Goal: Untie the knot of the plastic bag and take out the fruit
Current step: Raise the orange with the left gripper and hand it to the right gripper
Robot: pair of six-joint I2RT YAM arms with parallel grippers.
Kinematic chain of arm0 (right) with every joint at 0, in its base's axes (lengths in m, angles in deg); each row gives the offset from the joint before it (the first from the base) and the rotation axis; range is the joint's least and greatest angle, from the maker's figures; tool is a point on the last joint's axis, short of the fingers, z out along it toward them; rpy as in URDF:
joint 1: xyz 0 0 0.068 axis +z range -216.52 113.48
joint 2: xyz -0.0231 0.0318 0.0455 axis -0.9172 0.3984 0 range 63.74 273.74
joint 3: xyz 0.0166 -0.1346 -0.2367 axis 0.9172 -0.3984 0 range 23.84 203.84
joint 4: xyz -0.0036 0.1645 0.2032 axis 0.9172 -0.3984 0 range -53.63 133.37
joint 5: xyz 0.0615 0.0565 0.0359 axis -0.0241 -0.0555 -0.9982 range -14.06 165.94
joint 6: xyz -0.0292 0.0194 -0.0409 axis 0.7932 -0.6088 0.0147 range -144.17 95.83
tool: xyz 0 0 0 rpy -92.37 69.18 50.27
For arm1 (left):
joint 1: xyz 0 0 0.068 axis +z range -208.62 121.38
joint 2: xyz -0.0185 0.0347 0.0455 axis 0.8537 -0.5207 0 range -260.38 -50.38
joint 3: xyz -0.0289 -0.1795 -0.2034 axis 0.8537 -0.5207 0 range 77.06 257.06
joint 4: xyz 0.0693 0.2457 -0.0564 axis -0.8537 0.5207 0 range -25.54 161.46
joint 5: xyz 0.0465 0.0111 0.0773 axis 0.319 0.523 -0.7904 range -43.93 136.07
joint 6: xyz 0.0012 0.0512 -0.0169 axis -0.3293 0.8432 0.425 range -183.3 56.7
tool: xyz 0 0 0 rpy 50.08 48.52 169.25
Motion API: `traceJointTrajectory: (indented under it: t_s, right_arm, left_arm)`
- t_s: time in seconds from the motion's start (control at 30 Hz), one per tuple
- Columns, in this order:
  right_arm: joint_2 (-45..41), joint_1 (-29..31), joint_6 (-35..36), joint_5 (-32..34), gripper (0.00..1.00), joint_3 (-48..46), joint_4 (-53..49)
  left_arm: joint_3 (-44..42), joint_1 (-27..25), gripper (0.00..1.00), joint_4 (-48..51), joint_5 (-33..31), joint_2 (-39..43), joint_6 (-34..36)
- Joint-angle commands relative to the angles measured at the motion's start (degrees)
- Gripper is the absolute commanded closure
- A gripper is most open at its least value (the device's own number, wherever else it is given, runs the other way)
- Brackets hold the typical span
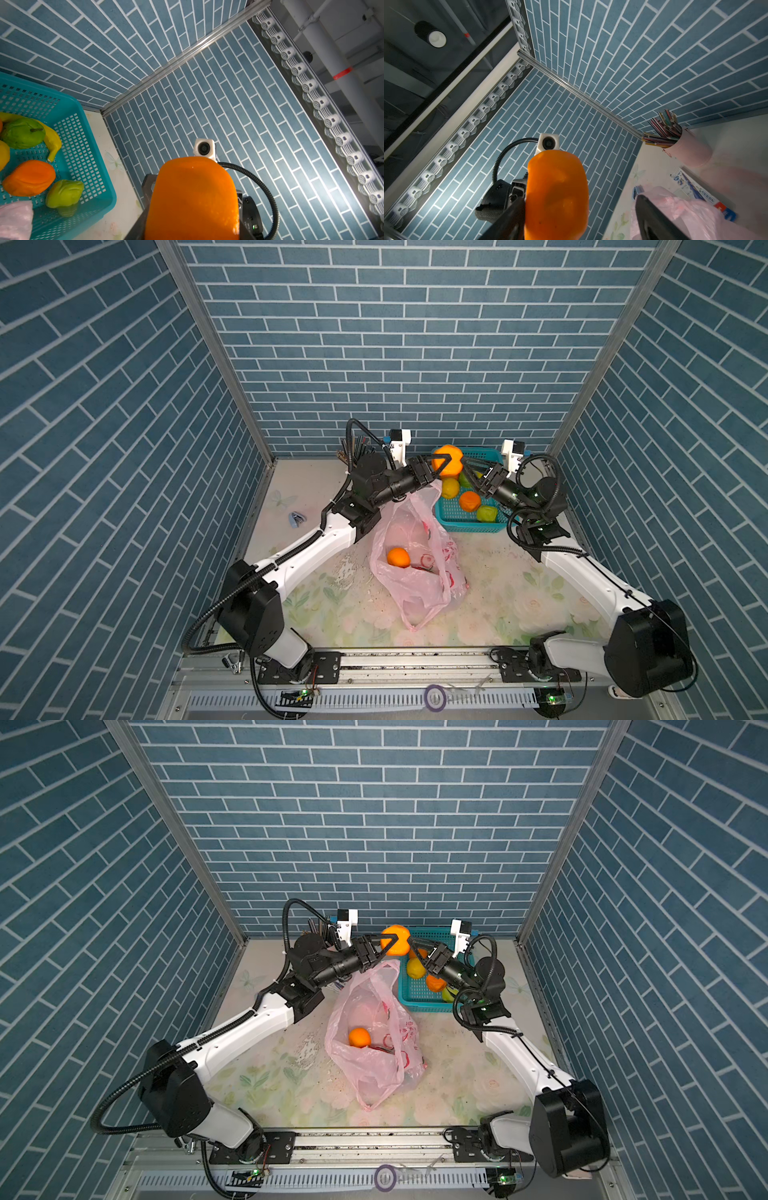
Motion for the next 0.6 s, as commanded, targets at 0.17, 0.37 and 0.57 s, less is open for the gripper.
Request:
traceJointTrajectory:
  t_s: [0.17, 0.37, 0.57]
  right_arm:
    - [4.4, 0.6, -9.8, -4.1, 0.27, 4.4, 13.2]
    - [5.3, 1.2, -11.3, -4.2, 0.49, 4.6, 15.9]
    - [4.8, 0.7, -11.3, -4.0, 0.56, 4.6, 15.7]
  left_arm:
    - [4.4, -0.7, 0.64, -4.0, -0.1, -2.8, -5.3]
    - [5.0, -0.7, 0.64, -4.4, 0.0, -3.8, -5.8]
    - [5.2, -0.7, 0.47, -4.7, 0.4, -4.1, -4.3]
